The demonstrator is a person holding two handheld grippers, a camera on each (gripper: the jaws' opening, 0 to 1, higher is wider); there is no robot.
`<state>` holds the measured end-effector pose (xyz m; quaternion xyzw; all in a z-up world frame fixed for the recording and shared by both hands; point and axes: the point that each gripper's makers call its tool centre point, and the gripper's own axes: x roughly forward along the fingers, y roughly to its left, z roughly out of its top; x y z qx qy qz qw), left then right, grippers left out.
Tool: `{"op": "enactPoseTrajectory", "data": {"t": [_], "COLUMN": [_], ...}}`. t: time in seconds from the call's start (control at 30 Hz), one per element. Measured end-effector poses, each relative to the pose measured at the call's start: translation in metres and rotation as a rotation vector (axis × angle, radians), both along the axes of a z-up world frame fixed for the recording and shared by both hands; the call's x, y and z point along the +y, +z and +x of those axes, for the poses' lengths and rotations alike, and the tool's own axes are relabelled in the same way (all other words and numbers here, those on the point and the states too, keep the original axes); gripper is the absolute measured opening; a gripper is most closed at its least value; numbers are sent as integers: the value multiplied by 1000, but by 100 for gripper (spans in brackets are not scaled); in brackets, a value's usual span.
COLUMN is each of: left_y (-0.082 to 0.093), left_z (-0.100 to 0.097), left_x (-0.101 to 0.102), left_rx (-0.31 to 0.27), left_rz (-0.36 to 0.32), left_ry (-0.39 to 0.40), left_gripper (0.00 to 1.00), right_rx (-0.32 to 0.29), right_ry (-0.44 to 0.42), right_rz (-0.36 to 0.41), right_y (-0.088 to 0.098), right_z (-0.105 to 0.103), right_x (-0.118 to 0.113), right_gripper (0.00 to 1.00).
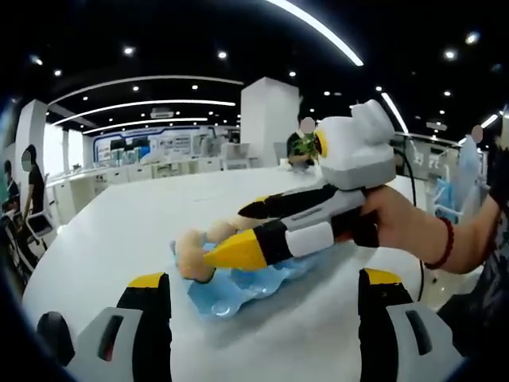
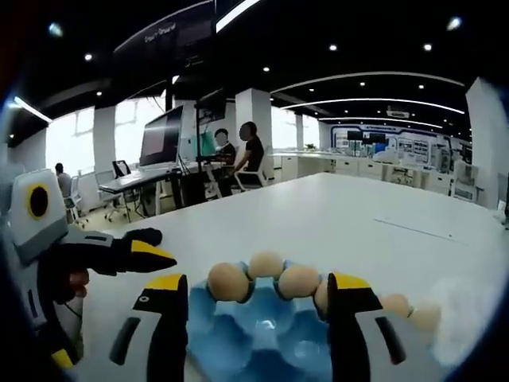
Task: Place the egg into an empty slot of the egg tray after lifting it from the table, then release the egg inside the slot.
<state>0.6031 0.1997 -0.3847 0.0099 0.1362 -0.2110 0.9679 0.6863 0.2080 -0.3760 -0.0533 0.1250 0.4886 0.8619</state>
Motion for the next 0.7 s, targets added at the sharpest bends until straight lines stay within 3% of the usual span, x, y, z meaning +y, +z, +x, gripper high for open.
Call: {"op": "enactPoseTrajectory", "data": {"t": [0.17, 0.33, 0.7], "left_y": [0, 1, 3], "left_z": [2, 1, 1], "left_x": [-4, -8, -12], "left_rx": [2, -4, -7], "left_rz": [-4, -9, -4], "left_ry": [-14, -24, -26], "left_gripper": [100, 100, 100], "right_rx": [40, 13, 21], "right_ry": [-29, -57, -67], "right_rz": [17, -7, -17], "right_y": [2, 1, 1], "right_z": [7, 12, 12], "right_x": [-18, -31, -47], "right_gripper": [79, 81, 86]}}
